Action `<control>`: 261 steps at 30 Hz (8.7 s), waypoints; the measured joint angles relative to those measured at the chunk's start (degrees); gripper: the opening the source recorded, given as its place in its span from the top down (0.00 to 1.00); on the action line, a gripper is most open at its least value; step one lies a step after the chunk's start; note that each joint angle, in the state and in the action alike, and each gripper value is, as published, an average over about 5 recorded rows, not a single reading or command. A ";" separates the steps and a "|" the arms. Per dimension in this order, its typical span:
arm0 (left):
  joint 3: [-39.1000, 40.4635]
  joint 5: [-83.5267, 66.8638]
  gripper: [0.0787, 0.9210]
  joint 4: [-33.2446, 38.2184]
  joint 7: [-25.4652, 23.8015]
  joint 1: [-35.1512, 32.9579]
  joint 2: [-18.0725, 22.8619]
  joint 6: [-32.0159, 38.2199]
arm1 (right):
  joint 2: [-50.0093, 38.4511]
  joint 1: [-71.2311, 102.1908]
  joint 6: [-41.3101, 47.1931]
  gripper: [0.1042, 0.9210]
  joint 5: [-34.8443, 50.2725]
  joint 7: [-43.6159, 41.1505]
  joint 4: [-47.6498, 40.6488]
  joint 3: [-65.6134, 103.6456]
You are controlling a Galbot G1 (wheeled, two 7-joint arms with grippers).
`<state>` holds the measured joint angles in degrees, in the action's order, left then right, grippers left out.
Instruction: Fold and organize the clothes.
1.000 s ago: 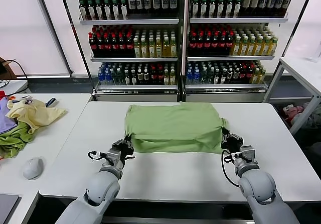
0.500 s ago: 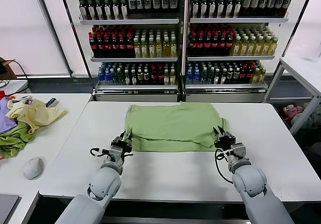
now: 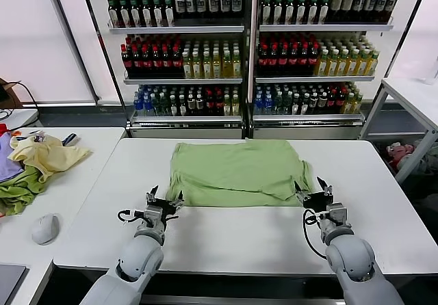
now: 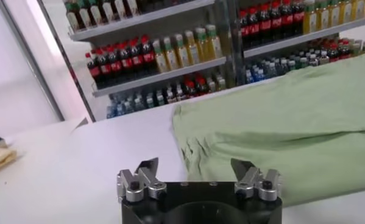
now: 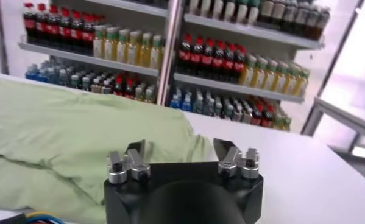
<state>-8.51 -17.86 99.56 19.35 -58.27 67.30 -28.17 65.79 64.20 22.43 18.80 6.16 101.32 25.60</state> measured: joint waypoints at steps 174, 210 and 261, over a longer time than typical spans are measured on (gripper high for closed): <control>1.86 -17.80 0.99 -15.61 -5.54 14.12 -2.79 8.97 | 8.82 -31.43 6.43 0.98 8.66 -1.11 -32.28 -12.58; -5.50 -18.28 0.99 9.36 -7.31 -9.25 -9.89 9.14 | -0.51 2.81 6.05 0.98 9.78 0.19 10.40 2.98; -5.69 -7.03 0.38 10.82 5.43 -16.83 2.43 1.74 | -0.90 16.34 5.22 0.12 3.42 -0.66 19.10 4.03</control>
<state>-14.21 -24.89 110.38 24.78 -75.10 69.73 -26.43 64.89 80.54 27.66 22.22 5.50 120.43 29.63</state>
